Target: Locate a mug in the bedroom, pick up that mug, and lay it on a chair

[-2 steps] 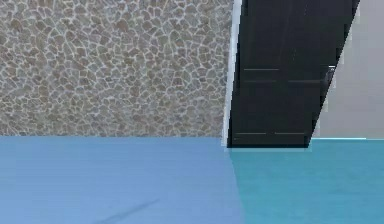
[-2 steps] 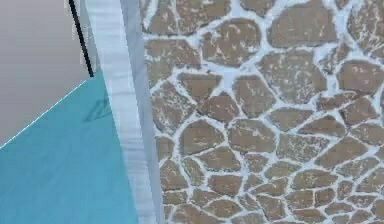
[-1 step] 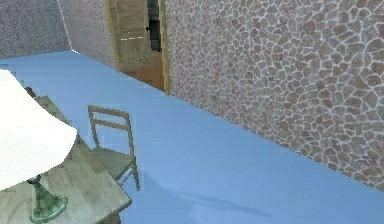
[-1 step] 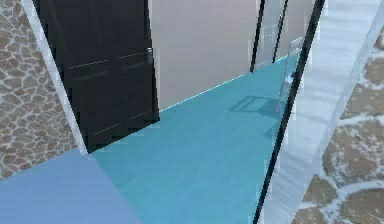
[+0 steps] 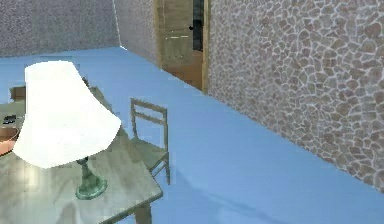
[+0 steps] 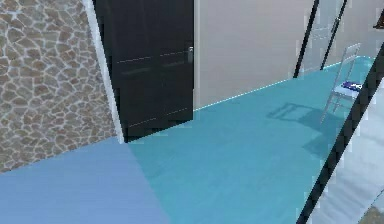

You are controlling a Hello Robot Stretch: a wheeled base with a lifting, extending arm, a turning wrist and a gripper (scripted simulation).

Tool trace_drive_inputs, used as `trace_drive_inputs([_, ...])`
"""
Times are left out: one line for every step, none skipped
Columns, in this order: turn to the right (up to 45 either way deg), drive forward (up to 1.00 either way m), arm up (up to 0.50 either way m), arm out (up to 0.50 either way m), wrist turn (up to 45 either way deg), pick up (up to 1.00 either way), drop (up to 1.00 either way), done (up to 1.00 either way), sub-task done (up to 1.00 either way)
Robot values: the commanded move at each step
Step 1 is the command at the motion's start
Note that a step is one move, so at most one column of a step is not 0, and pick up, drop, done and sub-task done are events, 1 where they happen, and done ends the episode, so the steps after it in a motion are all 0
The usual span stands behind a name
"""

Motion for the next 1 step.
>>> trace_drive_inputs([0.0,0.4,0.0,0.0,0.0,0.0,0.0,0.0,0.0])
